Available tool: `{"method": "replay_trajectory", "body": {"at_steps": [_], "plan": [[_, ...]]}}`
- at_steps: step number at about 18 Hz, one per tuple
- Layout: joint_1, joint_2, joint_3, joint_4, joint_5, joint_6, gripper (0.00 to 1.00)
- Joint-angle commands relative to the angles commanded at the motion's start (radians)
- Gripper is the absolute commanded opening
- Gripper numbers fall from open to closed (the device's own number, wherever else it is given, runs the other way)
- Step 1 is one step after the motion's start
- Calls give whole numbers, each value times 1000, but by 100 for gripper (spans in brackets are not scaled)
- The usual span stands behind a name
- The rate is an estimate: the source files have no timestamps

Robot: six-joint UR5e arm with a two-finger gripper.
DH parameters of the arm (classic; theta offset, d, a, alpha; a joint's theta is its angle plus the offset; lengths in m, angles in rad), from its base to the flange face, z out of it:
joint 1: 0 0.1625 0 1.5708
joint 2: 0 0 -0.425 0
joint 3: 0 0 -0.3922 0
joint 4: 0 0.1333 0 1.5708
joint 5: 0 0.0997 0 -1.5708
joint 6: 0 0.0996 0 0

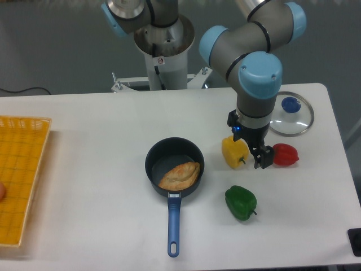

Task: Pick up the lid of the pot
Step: 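Raise the gripper from beside the red pepper toward the glass lid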

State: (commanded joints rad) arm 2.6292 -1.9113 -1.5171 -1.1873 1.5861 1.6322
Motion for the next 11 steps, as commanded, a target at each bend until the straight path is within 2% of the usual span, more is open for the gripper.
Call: {"method": "replay_trajectory", "body": {"at_steps": [7, 11], "plan": [[32, 9, -14, -2, 9, 0, 100], [70, 12, -21, -2, 11, 55, 100]]}}
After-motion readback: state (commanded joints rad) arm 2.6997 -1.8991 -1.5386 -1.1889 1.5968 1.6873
